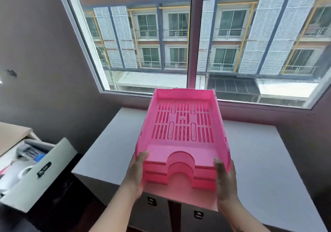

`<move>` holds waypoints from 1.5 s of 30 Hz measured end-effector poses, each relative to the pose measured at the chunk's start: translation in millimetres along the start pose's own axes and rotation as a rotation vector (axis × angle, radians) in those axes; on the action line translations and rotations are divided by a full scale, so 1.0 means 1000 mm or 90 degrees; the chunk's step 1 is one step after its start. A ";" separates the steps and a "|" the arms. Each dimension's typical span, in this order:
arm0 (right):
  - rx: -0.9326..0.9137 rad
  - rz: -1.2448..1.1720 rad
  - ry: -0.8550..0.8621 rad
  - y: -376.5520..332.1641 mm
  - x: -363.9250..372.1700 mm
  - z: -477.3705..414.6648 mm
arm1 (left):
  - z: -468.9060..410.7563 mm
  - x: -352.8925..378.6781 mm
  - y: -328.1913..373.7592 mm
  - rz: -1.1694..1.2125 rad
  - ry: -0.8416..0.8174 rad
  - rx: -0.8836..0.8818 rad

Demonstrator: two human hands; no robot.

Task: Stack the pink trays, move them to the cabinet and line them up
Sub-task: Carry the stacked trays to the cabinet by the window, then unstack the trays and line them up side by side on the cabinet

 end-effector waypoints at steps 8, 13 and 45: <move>-0.003 0.052 0.044 -0.015 0.000 0.003 | -0.009 -0.002 0.036 -0.175 -0.012 0.104; -0.014 0.092 0.079 -0.051 -0.015 -0.004 | -0.020 0.009 0.085 -0.260 -0.072 0.180; -0.077 0.424 -0.059 -0.069 0.287 0.000 | -0.085 -0.260 0.179 -0.335 0.145 0.205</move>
Point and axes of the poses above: each hand's wrist, its own z-axis away from the middle knuckle, its own x-axis out of the palm, y = z × x, the point moved 10 cm from there along -z, towards the middle knuckle, and after that the axes turned 10 degrees about z, right-handed, at the moved point
